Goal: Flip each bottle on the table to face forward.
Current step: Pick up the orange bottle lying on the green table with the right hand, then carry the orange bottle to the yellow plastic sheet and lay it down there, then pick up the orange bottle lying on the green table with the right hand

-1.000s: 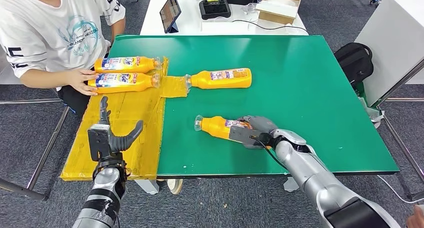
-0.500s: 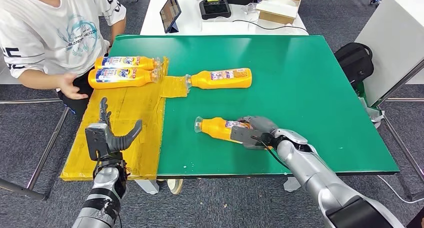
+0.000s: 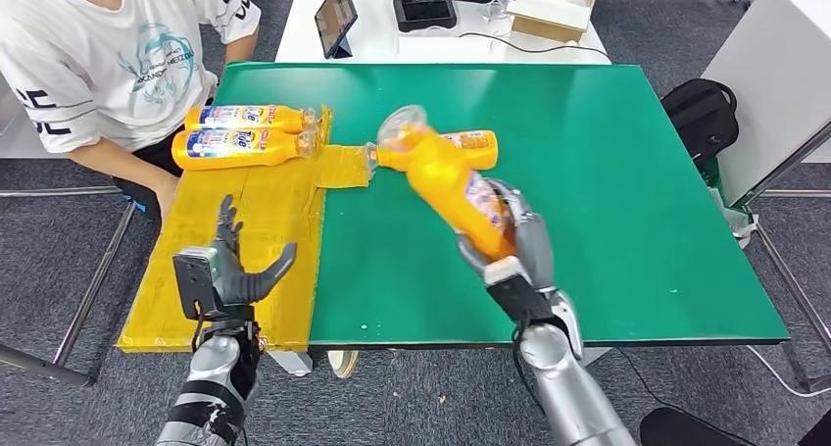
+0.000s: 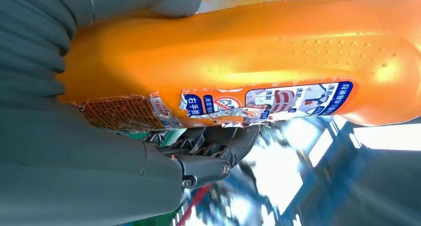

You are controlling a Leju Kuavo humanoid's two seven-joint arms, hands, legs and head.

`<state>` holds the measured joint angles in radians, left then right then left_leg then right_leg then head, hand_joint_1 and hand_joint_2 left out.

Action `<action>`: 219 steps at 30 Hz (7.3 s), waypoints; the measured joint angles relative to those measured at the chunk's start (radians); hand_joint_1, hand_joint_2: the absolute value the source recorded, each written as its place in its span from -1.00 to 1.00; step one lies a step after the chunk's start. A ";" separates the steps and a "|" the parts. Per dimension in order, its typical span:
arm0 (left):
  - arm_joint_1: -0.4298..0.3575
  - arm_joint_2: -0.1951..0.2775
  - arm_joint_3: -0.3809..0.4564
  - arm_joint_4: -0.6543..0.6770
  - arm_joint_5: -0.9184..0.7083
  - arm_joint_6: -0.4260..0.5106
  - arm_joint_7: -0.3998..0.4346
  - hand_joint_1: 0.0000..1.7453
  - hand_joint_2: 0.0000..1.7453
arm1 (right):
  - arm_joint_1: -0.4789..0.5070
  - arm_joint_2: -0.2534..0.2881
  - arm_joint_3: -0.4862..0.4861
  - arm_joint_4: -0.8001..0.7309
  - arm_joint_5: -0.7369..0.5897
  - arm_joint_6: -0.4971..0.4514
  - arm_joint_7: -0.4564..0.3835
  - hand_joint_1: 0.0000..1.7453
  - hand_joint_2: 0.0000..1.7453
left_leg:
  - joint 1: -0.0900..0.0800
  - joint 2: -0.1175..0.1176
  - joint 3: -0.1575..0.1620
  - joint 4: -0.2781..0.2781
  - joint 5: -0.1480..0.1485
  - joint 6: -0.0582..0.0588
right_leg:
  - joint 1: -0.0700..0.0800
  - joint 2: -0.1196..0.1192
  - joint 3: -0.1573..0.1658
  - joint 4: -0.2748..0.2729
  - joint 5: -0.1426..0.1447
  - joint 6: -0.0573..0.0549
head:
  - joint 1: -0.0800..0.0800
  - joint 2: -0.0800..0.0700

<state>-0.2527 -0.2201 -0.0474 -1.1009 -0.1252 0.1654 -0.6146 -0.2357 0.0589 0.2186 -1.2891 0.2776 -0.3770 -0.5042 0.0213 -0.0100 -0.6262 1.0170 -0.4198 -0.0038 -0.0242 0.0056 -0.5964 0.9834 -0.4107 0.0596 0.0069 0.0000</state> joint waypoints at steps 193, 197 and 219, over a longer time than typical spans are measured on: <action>-0.123 0.081 0.034 -0.176 -0.013 0.355 -0.088 -1.00 1.00 | 0.048 0.141 0.297 0.119 0.183 0.005 -0.043 -1.00 1.00 | 0.000 0.001 -0.001 0.000 0.001 0.000 | 0.000 0.001 -0.002 0.000 0.000 0.000 | 0.000 0.000; -0.089 0.060 0.031 -0.180 0.022 0.261 -0.087 -1.00 1.00 | 0.048 0.122 0.281 0.113 0.217 -0.004 0.008 -1.00 1.00 | 0.000 0.001 -0.001 0.000 0.001 0.000 | 0.000 0.001 -0.002 0.000 0.000 0.000 | 0.000 0.000; 0.025 0.013 0.036 -0.072 0.012 0.170 -0.087 -1.00 1.00 | 0.018 0.007 0.176 0.074 0.369 0.050 0.166 -1.00 1.00 | 0.000 0.001 -0.001 0.000 0.000 0.000 | 0.000 0.001 -0.002 -0.001 0.000 0.000 | 0.000 0.000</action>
<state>-0.2278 -0.2075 -0.0109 -1.1730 -0.1128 0.3349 -0.7012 -0.2180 0.0659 0.3945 -1.2154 0.6466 -0.3265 -0.3384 0.0215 -0.0087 -0.6277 1.0168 -0.4196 -0.0035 -0.0240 0.0063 -0.5984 0.9825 -0.4104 0.0595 0.0065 0.0000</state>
